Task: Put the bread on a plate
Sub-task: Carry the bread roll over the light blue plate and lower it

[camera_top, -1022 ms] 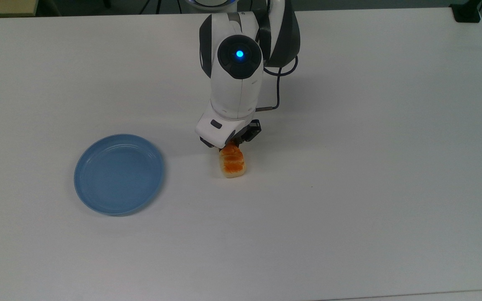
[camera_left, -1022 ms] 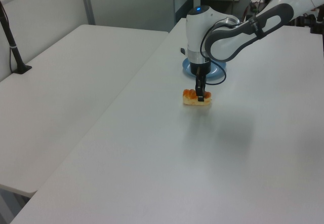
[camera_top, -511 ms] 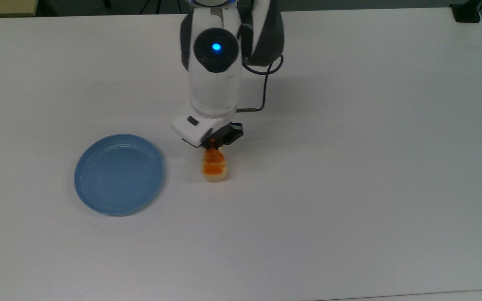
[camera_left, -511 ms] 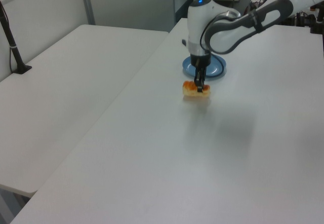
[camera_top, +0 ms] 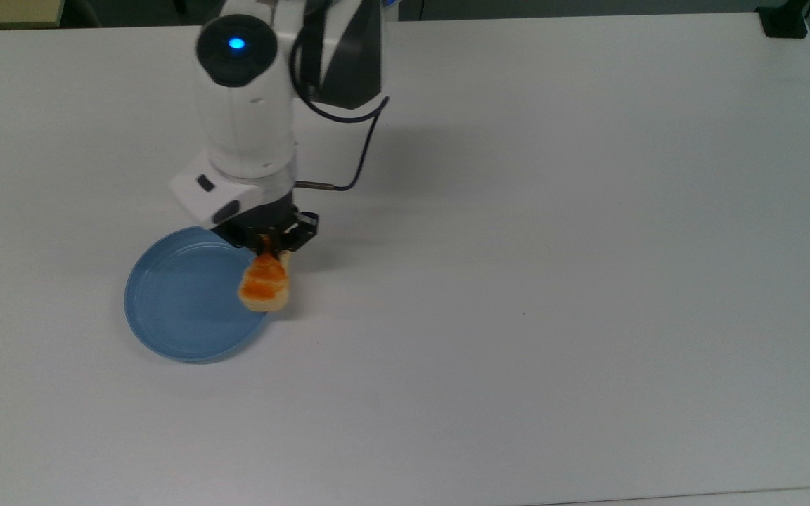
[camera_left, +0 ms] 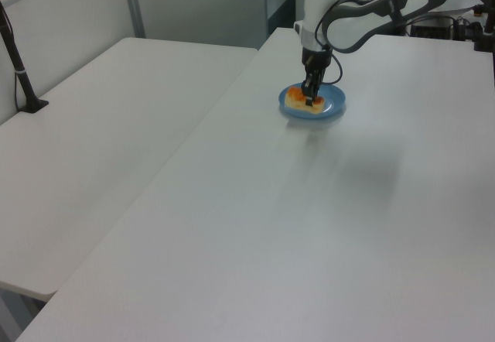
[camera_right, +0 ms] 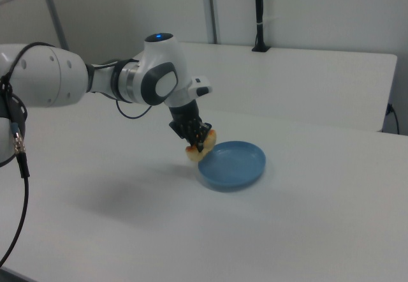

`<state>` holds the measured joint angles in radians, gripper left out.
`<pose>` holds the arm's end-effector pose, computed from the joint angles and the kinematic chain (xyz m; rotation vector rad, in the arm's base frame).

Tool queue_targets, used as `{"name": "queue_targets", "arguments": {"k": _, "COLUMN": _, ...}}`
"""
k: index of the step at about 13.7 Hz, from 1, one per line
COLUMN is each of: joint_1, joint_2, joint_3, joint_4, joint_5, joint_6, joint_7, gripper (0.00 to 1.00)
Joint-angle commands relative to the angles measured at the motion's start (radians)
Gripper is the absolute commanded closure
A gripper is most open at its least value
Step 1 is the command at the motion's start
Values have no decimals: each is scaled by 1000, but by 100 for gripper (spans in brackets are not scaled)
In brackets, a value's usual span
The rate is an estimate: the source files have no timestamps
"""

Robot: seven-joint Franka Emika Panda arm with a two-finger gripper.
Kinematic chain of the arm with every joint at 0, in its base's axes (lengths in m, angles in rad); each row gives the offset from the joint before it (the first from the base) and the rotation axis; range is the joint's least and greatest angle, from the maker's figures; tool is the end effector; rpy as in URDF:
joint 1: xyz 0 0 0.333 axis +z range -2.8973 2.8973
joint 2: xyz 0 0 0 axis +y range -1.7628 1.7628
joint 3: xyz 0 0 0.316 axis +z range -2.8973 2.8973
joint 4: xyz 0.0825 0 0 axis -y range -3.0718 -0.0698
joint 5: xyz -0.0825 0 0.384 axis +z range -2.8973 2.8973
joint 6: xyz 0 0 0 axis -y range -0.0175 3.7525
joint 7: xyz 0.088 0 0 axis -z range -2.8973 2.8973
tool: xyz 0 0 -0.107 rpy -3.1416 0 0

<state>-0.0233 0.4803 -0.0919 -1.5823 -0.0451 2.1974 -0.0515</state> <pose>0.6943 -0.0729 0.3736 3.0440 -0.0403 0.1972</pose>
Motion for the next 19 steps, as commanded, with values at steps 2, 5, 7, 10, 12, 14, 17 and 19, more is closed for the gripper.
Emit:
{"name": "queue_targets", "arguments": {"k": 2, "joint_1": -63, "joint_2": -8, "joint_3": -5, "joint_4": -19, "joint_5": -18, "joint_6": 82, "joint_7": -31, "gripper": 83}}
{"name": "queue_targets", "arguments": {"k": 5, "joint_1": -83, "joint_2": 18, "joint_3": -12, "joint_4": -19, "joint_5": -19, "joint_6": 96, "joint_7": -31, "gripper": 83}}
{"name": "queue_targets", "arguments": {"k": 7, "joint_1": -90, "joint_2": 30, "joint_3": -12, "joint_4": -19, "joint_5": -16, "joint_6": 113, "joint_7": -28, "gripper": 74}}
{"name": "queue_targets", "arguments": {"k": 10, "joint_1": -92, "joint_2": 34, "joint_3": -14, "joint_4": -18, "joint_5": -19, "joint_6": 117, "joint_7": -10, "gripper": 0}}
{"name": "queue_targets", "arguments": {"k": 12, "joint_1": -92, "joint_2": 34, "joint_3": -14, "joint_4": -18, "joint_5": -30, "joint_6": 117, "joint_7": -10, "gripper": 0}}
{"name": "queue_targets", "arguments": {"k": 14, "joint_1": -92, "joint_2": 34, "joint_3": -14, "joint_4": -18, "joint_5": -30, "joint_6": 117, "joint_7": -10, "gripper": 0}}
{"name": "queue_targets", "arguments": {"k": 17, "joint_1": -102, "joint_2": 9, "joint_3": -15, "joint_4": -16, "joint_5": -22, "joint_6": 114, "joint_7": -8, "gripper": 0}}
{"name": "queue_targets", "arguments": {"k": 19, "joint_1": -119, "joint_2": -84, "joint_3": -15, "joint_4": -19, "joint_5": -12, "joint_6": 66, "joint_7": -8, "gripper": 0}}
